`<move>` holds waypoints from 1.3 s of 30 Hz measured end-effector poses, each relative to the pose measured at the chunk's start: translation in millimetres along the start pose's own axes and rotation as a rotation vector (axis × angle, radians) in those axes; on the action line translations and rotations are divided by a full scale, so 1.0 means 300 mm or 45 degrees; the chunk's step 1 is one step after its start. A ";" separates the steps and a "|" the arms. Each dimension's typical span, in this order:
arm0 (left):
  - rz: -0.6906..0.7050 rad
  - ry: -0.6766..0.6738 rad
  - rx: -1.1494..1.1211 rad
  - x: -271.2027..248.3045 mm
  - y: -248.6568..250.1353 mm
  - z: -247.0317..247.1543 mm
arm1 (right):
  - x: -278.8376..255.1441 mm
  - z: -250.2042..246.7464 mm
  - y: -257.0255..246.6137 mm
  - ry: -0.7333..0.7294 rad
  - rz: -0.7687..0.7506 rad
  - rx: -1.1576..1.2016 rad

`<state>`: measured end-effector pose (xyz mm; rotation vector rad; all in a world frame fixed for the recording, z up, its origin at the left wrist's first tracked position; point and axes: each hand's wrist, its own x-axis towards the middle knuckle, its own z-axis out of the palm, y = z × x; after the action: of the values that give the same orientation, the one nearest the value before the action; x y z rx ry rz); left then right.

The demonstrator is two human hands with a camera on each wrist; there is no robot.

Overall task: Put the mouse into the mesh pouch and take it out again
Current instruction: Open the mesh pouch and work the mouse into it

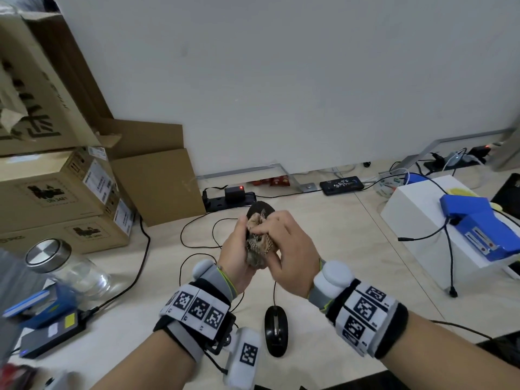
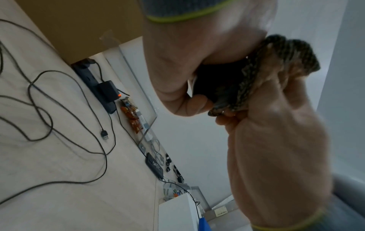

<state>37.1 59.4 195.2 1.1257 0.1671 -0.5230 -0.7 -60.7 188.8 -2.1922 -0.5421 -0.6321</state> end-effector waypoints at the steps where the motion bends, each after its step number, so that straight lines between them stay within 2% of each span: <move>1: -0.008 -0.032 0.050 -0.003 0.004 0.003 | 0.010 -0.007 0.022 0.022 0.018 -0.017; 5: -0.041 -0.071 0.184 -0.018 0.022 0.020 | 0.067 -0.041 0.093 0.248 0.361 -0.044; 7: -0.044 -0.043 0.168 -0.020 0.027 0.025 | 0.074 -0.045 0.088 0.308 0.419 -0.017; 10: -0.026 0.051 0.033 0.009 0.028 0.031 | 0.049 -0.024 0.031 0.287 0.371 0.113; 14: 0.033 0.140 -0.190 0.036 0.029 0.023 | -0.001 0.011 -0.035 0.176 0.081 0.032; 17: 0.026 0.130 -0.211 0.025 0.024 0.025 | -0.001 0.008 -0.007 0.161 -0.013 -0.036; 20: -0.021 0.061 -0.161 0.027 0.020 0.040 | 0.003 0.001 0.009 0.153 -0.003 -0.028; 22: -0.031 0.055 -0.079 0.031 0.027 0.042 | 0.015 -0.003 0.005 0.107 0.117 0.128; 26: -0.083 0.030 0.031 0.027 0.030 0.032 | 0.057 -0.017 0.030 0.003 0.491 0.351; 31: -0.194 -0.037 0.017 0.005 0.026 0.023 | 0.091 -0.012 0.056 0.069 0.642 0.460; 34: -0.171 -0.081 -0.026 -0.001 0.032 0.031 | 0.067 -0.008 0.017 0.096 0.520 0.375; 39: -0.091 -0.040 -0.267 0.012 0.040 0.011 | -0.002 0.004 -0.053 -0.035 0.206 0.345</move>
<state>45.4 59.3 205.0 0.9092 0.2301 -0.5725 -9.6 -50.3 196.7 -1.9672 -0.4318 -0.4167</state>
